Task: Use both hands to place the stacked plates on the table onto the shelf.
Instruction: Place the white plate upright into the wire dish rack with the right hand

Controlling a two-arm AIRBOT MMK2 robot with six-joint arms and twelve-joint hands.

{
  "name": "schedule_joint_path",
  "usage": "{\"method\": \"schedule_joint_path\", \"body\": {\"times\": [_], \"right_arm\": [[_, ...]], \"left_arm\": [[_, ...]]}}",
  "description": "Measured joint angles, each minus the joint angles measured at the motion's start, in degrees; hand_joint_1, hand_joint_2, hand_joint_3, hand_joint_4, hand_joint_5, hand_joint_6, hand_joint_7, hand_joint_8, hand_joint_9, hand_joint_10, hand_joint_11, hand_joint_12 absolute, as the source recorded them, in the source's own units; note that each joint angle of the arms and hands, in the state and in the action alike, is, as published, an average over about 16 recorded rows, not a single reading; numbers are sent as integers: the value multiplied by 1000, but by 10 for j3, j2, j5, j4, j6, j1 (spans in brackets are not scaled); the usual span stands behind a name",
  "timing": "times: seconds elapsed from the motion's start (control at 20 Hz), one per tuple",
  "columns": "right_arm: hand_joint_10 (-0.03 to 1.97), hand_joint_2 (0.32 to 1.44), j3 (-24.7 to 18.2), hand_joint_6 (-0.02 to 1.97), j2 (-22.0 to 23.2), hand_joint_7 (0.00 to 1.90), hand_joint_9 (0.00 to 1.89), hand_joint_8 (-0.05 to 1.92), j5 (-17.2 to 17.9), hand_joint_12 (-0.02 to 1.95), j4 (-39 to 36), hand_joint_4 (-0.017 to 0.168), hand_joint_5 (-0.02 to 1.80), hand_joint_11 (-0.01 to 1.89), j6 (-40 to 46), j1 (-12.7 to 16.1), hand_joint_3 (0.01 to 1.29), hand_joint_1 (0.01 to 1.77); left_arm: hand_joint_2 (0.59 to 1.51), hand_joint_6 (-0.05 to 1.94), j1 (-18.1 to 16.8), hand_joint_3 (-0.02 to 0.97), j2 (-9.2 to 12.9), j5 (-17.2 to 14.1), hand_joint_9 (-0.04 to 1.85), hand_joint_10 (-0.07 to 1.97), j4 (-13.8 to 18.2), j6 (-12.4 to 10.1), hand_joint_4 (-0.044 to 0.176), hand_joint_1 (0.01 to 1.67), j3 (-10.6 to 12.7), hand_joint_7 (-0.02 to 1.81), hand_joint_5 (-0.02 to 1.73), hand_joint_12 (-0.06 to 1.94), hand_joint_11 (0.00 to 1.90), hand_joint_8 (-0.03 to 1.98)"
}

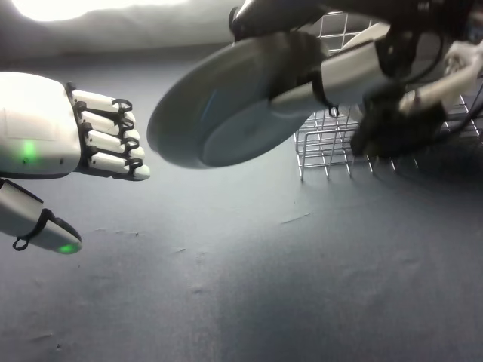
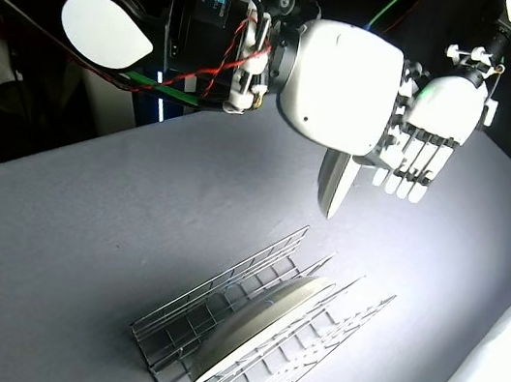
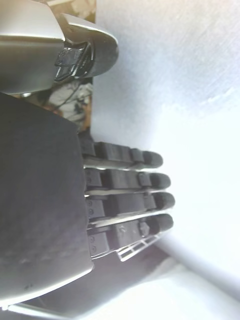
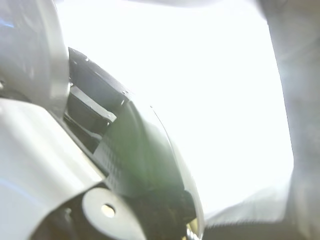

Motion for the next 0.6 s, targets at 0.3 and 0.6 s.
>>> {"method": "schedule_joint_path", "body": {"times": [0.3, 0.6], "right_arm": [[1175, 1014, -1, 980, 6, 1020, 926, 893, -28, 1330, 63, -8, 899, 651, 0, 15, 13, 1367], [1159, 1031, 3, 969, 14, 1027, 931, 874, -40, 1321, 101, -8, 903, 656, 1, 22, 13, 1368]], "left_arm": [[1153, 8, -4, 16, 1, 1, 217, 9, 9, -1, 8, 13, -6, 241, 220, 416, 14, 1], [1153, 7, -9, 16, 2, -1, 215, 9, 11, -5, 8, 13, -6, 244, 217, 429, 14, 1]]}}
